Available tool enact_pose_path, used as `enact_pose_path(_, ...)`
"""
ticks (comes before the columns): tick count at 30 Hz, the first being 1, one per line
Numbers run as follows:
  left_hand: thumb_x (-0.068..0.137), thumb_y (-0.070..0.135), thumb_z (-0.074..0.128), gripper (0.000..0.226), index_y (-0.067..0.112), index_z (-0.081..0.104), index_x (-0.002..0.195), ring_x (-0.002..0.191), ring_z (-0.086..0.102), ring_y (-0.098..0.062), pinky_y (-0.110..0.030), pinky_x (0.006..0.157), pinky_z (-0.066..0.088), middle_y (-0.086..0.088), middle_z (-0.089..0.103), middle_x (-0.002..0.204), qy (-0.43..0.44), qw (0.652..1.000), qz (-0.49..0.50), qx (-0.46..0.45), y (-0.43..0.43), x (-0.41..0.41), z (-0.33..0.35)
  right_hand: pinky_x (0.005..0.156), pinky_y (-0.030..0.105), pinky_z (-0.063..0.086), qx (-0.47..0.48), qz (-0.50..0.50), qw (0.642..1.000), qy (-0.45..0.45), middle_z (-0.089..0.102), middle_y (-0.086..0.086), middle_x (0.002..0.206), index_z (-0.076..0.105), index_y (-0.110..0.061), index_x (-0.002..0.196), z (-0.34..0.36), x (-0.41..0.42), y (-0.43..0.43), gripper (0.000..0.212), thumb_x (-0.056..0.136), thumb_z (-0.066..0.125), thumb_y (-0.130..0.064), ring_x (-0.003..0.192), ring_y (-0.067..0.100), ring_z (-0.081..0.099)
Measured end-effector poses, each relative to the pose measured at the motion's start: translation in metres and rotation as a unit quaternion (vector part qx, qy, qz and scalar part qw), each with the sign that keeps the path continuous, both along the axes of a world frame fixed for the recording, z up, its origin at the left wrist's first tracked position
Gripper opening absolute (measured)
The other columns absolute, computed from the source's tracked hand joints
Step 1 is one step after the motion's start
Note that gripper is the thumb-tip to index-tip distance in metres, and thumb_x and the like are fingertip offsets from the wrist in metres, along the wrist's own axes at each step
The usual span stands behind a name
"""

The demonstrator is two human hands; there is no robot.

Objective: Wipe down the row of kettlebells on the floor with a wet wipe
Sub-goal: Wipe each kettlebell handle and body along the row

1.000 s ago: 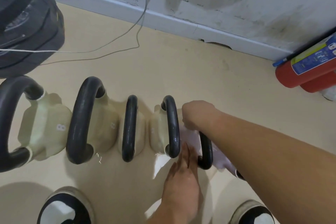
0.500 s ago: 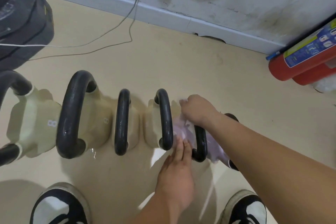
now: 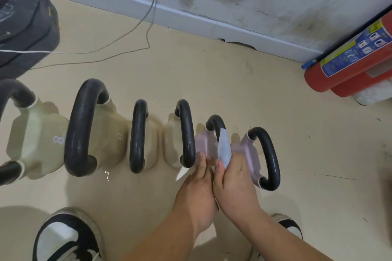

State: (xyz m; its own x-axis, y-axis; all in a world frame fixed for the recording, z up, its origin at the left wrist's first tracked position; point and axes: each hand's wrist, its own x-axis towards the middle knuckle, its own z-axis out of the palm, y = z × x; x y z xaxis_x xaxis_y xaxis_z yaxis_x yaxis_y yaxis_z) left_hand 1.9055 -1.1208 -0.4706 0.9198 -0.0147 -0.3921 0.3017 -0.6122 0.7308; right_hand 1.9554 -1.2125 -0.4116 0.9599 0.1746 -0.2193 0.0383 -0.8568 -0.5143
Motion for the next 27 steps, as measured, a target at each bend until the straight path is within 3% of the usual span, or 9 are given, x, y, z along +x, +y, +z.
enact_pose_path(4, 0.093, 0.011, 0.049, 0.091, 0.026, -0.009, 0.162, 0.156, 0.012, -0.014, -0.032, 0.122, 0.028, 0.009, -0.018, 0.169, -0.005, 1.000, 0.009, 0.005, -0.001, -0.001, 0.003, 0.063, 0.032, 0.040, -0.092, 0.008, 0.995, 0.023, 0.060, 0.001, 0.093, 0.036, -0.019, 0.099, 0.016, 0.035, 0.024, 0.031, 0.105, 0.034, -0.049, 0.083, 0.027, 0.064)
enact_pose_path(7, 0.083, -0.004, 0.043, 0.100, 0.036, -0.004, 0.162, 0.152, 0.022, -0.010, -0.029, 0.110, 0.043, 0.017, -0.029, 0.165, 0.015, 0.999, 0.024, -0.017, 0.001, -0.001, 0.010, 0.060, 0.033, 0.037, -0.149, 0.024, 0.986, 0.071, 0.060, 0.003, 0.087, 0.040, -0.012, 0.102, 0.022, 0.082, 0.050, 0.037, 0.107, 0.031, -0.047, 0.083, 0.028, 0.066)
enact_pose_path(11, 0.082, -0.004, 0.047, 0.102, 0.033, -0.005, 0.162, 0.152, 0.024, -0.010, -0.027, 0.112, 0.041, 0.014, -0.036, 0.162, 0.027, 0.999, 0.024, -0.019, 0.001, 0.000, 0.013, 0.072, 0.038, 0.051, -0.186, 0.069, 0.970, 0.142, 0.057, 0.000, 0.084, 0.058, -0.010, 0.103, 0.017, 0.129, 0.079, 0.020, 0.101, 0.042, -0.023, 0.081, 0.022, 0.064)
enact_pose_path(13, 0.082, -0.004, 0.048, 0.102, 0.032, -0.004, 0.162, 0.151, 0.025, -0.011, -0.027, 0.112, 0.041, 0.012, -0.034, 0.163, 0.028, 0.999, 0.021, -0.016, 0.000, 0.000, 0.016, 0.079, 0.039, 0.051, -0.153, 0.038, 0.970, 0.187, 0.058, 0.006, 0.094, 0.064, -0.007, 0.110, 0.017, 0.138, 0.085, 0.023, 0.098, 0.047, -0.017, 0.091, 0.030, 0.064)
enact_pose_path(17, 0.084, -0.006, 0.047, 0.100, 0.033, -0.003, 0.162, 0.153, 0.020, -0.010, -0.027, 0.112, 0.041, 0.016, -0.036, 0.159, 0.017, 0.999, 0.025, -0.024, 0.001, -0.002, 0.015, 0.075, 0.031, 0.044, -0.017, -0.030, 0.975, 0.218, 0.054, 0.003, 0.086, 0.055, -0.006, 0.099, 0.022, 0.126, 0.075, 0.023, 0.105, 0.045, -0.025, 0.075, 0.017, 0.054)
enact_pose_path(19, 0.082, -0.006, 0.046, 0.098, 0.032, 0.002, 0.161, 0.153, 0.022, -0.011, -0.029, 0.110, 0.043, 0.017, -0.039, 0.159, 0.007, 0.999, 0.021, -0.030, 0.001, -0.003, 0.012, 0.070, 0.028, 0.047, 0.071, -0.064, 0.972, 0.213, 0.061, 0.001, 0.097, 0.056, -0.008, 0.123, 0.024, 0.111, 0.061, 0.036, 0.104, 0.046, -0.038, 0.085, 0.016, 0.060)
enact_pose_path(21, 0.079, -0.004, 0.044, 0.096, 0.035, 0.010, 0.160, 0.149, 0.029, -0.014, -0.031, 0.106, 0.046, 0.018, -0.032, 0.163, -0.005, 0.999, 0.016, -0.027, 0.002, -0.003, 0.011, 0.064, 0.013, 0.046, 0.108, -0.066, 0.972, 0.197, 0.065, -0.008, 0.102, 0.053, -0.019, 0.130, 0.030, 0.088, 0.048, 0.037, 0.104, 0.045, -0.045, 0.085, 0.003, 0.061)
enact_pose_path(23, 0.080, -0.003, 0.042, 0.094, 0.042, 0.013, 0.158, 0.149, 0.029, -0.014, -0.033, 0.106, 0.046, 0.017, -0.022, 0.167, -0.004, 1.000, 0.009, -0.024, 0.005, -0.002, 0.011, 0.056, 0.005, 0.042, 0.105, -0.044, 0.982, 0.148, 0.063, -0.014, 0.095, 0.051, -0.024, 0.125, 0.028, 0.062, 0.033, 0.030, 0.105, 0.044, -0.046, 0.075, -0.006, 0.059)
enact_pose_path(27, 0.095, 0.016, 0.047, 0.096, 0.052, -0.021, 0.152, 0.156, 0.015, -0.015, -0.030, 0.118, 0.036, 0.010, -0.028, 0.166, -0.003, 0.999, -0.018, -0.031, 0.006, -0.001, 0.000, 0.064, 0.019, 0.042, 0.074, -0.026, 0.997, 0.013, 0.053, -0.011, 0.086, 0.043, -0.025, 0.102, 0.003, 0.013, 0.010, 0.013, 0.105, 0.044, -0.038, 0.078, 0.004, 0.058)
